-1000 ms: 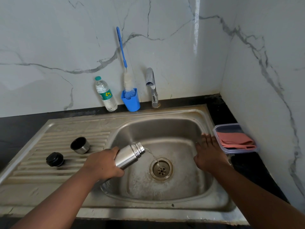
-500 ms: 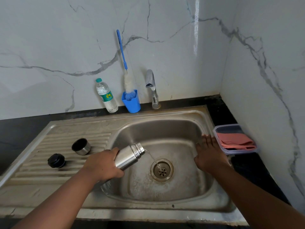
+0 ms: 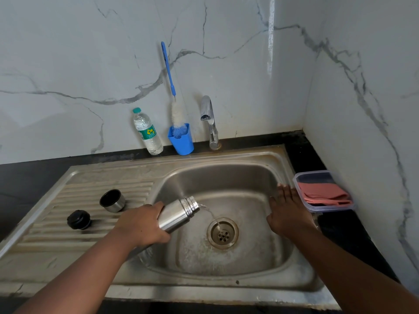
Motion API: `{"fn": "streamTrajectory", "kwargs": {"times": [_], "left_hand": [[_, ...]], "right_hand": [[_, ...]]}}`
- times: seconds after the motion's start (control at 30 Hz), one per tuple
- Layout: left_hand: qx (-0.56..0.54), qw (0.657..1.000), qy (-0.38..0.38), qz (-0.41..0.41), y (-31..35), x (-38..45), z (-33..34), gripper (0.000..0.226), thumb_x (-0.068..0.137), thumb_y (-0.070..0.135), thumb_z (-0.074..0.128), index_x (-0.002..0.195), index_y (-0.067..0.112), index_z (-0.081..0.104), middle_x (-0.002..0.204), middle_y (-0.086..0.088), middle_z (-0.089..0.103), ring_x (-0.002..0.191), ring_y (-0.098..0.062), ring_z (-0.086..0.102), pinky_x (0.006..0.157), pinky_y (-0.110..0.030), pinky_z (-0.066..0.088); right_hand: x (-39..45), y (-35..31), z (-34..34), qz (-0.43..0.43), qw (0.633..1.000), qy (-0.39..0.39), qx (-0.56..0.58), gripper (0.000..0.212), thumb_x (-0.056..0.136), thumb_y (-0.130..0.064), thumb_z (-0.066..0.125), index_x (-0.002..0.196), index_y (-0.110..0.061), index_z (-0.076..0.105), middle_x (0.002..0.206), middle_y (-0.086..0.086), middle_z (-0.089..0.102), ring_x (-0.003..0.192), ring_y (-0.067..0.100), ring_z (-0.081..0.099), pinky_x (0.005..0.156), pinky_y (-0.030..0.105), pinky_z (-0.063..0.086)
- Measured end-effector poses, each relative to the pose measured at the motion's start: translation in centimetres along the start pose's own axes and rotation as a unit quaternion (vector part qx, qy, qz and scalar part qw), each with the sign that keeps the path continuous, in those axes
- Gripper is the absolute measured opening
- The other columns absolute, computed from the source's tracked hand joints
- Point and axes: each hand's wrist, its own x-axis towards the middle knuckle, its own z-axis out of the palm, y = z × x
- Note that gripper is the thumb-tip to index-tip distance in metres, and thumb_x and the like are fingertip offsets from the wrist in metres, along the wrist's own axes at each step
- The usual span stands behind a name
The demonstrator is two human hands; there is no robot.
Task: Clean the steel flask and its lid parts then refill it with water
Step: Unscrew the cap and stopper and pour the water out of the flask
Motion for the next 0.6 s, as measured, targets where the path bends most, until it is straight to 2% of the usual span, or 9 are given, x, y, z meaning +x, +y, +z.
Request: {"fn": "streamTrajectory", "kwargs": {"times": [0.07, 0.13, 0.17, 0.23, 0.3, 0.43, 0.5, 0.53, 0.6], "left_hand": [[0.001, 1.000, 0.000, 0.001, 0.0, 0.0, 0.0, 0.072, 0.058, 0.067, 0.064, 0.119, 0.034, 0.046, 0.104, 0.009, 0.060, 0.090, -0.016, 0.061, 0.067, -0.029, 0.043], [0.000, 1.000, -0.002, 0.001, 0.1, 0.1, -0.1, 0.071, 0.057, 0.067, 0.064, 0.118, 0.034, 0.046, 0.104, 0.008, 0.060, 0.090, -0.016, 0.061, 0.067, -0.029, 0.044], [-0.001, 1.000, -0.003, 0.000, 0.1, 0.1, -0.1, 0.071, 0.057, 0.067, 0.064, 0.117, 0.034, 0.047, 0.104, 0.008, 0.061, 0.091, -0.016, 0.061, 0.068, -0.029, 0.044], [-0.001, 1.000, -0.006, -0.001, 0.2, 0.1, -0.2, 0.072, 0.056, 0.067, 0.063, 0.117, 0.034, 0.046, 0.104, 0.008, 0.061, 0.091, -0.017, 0.062, 0.068, -0.029, 0.043], [-0.001, 1.000, -0.010, -0.002, 0.2, 0.0, -0.1, 0.072, 0.056, 0.067, 0.063, 0.118, 0.034, 0.046, 0.104, 0.009, 0.060, 0.091, -0.016, 0.062, 0.068, -0.029, 0.044], [-0.001, 1.000, -0.005, -0.001, 0.4, -0.1, -0.1, 0.071, 0.056, 0.066, 0.064, 0.117, 0.035, 0.046, 0.104, 0.010, 0.061, 0.091, -0.016, 0.062, 0.067, -0.029, 0.044], [-0.001, 1.000, -0.005, -0.003, 0.5, -0.1, -0.1, 0.071, 0.056, 0.066, 0.064, 0.118, 0.036, 0.047, 0.104, 0.010, 0.062, 0.091, -0.016, 0.062, 0.067, -0.028, 0.044], [-0.001, 1.000, -0.006, -0.004, 0.5, -0.2, -0.1, 0.071, 0.056, 0.066, 0.065, 0.118, 0.036, 0.047, 0.105, 0.010, 0.062, 0.091, -0.016, 0.062, 0.067, -0.028, 0.044], [0.002, 1.000, -0.008, -0.003, 0.6, -0.3, -0.1, 0.071, 0.057, 0.066, 0.065, 0.118, 0.035, 0.047, 0.107, 0.009, 0.062, 0.093, -0.016, 0.062, 0.068, -0.028, 0.043]], "right_hand": [[0.9, 0.4, 1.5, -0.029, 0.999, 0.015, 0.010, 0.059, 0.067, -0.033, 0.037, 0.098, 0.001, 0.074, 0.122, 0.035, 0.058, 0.114, 0.050, 0.056, 0.099, 0.057, 0.044], [0.8, 0.4, 1.2, -0.033, 0.999, 0.017, 0.015, 0.061, 0.067, -0.033, 0.034, 0.097, 0.001, 0.074, 0.121, 0.036, 0.058, 0.114, 0.051, 0.056, 0.098, 0.058, 0.044], [0.1, 0.0, -0.3, -0.025, 1.000, 0.004, 0.007, 0.064, 0.071, -0.033, 0.033, 0.110, 0.001, 0.070, 0.131, 0.037, 0.050, 0.123, 0.051, 0.048, 0.105, 0.058, 0.037], [0.0, 0.1, -0.4, -0.017, 1.000, 0.004, 0.004, 0.072, 0.080, -0.036, 0.024, 0.140, -0.004, 0.045, 0.152, 0.034, 0.019, 0.143, 0.047, 0.019, 0.117, 0.053, 0.009], [-0.3, 0.1, -0.5, -0.005, 1.000, 0.009, -0.002, 0.076, 0.080, -0.038, 0.016, 0.148, -0.008, 0.030, 0.157, 0.030, 0.005, 0.146, 0.043, 0.005, 0.118, 0.049, -0.003], [-0.2, 0.0, -0.5, -0.004, 0.999, 0.052, -0.010, 0.071, 0.082, -0.037, 0.023, 0.139, -0.004, 0.048, 0.152, 0.034, 0.019, 0.142, 0.046, 0.022, 0.118, 0.054, 0.012], [-0.2, 0.0, -0.5, -0.002, 1.000, 0.030, -0.003, 0.072, 0.079, -0.037, 0.024, 0.137, -0.002, 0.049, 0.151, 0.035, 0.022, 0.141, 0.047, 0.023, 0.117, 0.055, 0.013], [-0.1, -0.1, -0.5, -0.010, 1.000, 0.029, -0.001, 0.071, 0.077, -0.037, 0.026, 0.130, 0.000, 0.056, 0.146, 0.037, 0.030, 0.136, 0.049, 0.031, 0.114, 0.057, 0.021], [0.4, 0.0, 0.2, -0.018, 0.999, 0.026, 0.006, 0.066, 0.068, -0.037, 0.031, 0.102, 0.001, 0.073, 0.126, 0.037, 0.053, 0.116, 0.051, 0.054, 0.101, 0.058, 0.042]]}}
